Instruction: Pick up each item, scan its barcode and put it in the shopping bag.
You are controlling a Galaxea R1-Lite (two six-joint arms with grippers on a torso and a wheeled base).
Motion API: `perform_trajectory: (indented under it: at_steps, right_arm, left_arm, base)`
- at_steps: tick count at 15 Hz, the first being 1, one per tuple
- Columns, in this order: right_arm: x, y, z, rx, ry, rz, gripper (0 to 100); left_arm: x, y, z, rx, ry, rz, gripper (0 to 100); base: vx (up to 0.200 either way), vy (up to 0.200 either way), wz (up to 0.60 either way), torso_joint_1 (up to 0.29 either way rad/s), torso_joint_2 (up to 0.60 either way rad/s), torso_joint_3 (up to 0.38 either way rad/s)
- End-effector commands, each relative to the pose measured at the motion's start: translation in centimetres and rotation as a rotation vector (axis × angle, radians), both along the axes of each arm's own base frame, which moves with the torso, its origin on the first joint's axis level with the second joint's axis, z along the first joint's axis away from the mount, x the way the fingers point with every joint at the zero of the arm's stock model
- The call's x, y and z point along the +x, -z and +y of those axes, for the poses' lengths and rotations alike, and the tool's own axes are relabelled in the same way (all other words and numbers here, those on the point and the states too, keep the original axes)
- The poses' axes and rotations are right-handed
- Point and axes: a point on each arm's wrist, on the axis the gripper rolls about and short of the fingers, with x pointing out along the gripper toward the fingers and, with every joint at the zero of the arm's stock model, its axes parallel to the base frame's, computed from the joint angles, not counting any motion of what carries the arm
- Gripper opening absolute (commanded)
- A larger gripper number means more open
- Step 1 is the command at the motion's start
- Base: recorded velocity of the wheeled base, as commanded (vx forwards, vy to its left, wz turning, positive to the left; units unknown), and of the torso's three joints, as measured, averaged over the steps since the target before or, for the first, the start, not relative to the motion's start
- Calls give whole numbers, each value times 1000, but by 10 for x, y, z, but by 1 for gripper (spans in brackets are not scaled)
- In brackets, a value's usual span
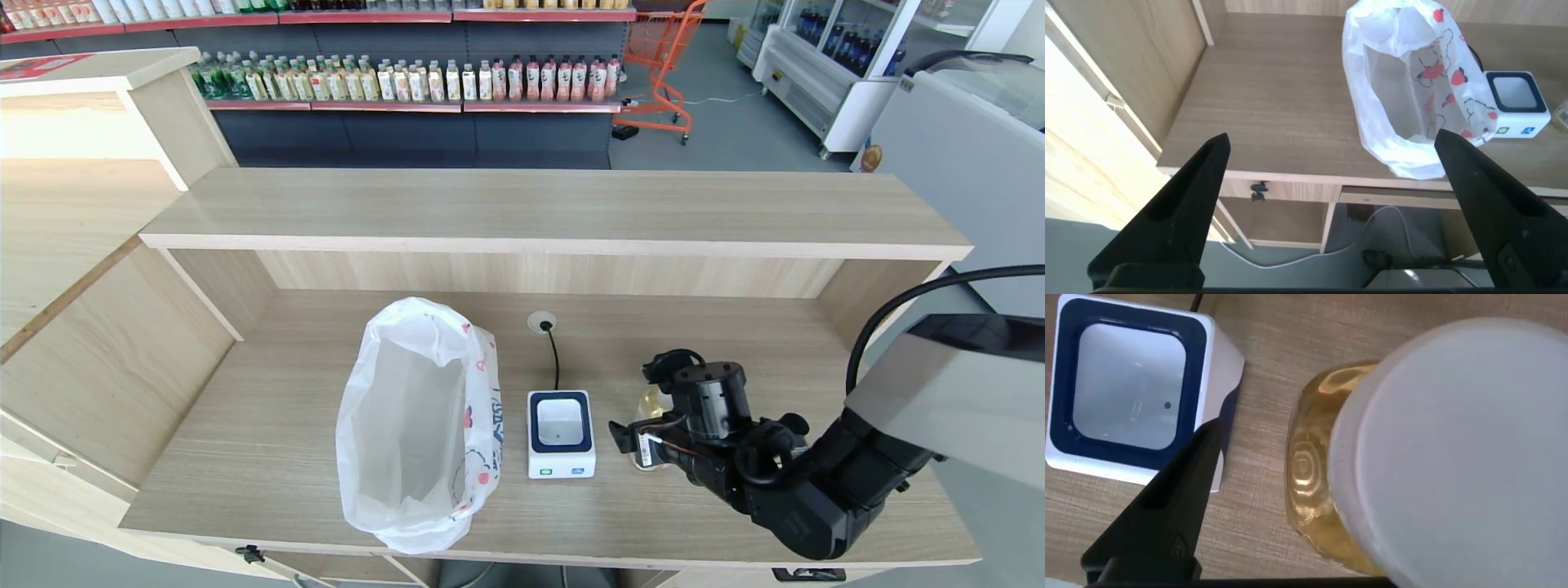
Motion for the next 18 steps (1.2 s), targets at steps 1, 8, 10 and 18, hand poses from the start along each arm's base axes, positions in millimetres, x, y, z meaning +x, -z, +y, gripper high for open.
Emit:
perform_trajectory:
  at_steps: [1,8,10,18]
  right_arm:
    - [8,10,-3,-8,-26,-10,100]
    - [21,19,-3,10,-91,-44,0]
    - [24,19,-7,19,-93,-48,0]
    - [31,-5,-7,134,-81,-105,0]
  left_arm:
    - [0,0,0,0,1,0,100]
    - [0,0,0,0,-1,0,100]
    - [0,0,0,0,-1,0,100]
    - [0,0,0,0,-1,0,100]
  base:
    - [0,0,0,0,0,0]
    - [0,0,0,0,0,0]
    - [0,0,0,0,0,0]
    - [0,0,0,0,0,0]
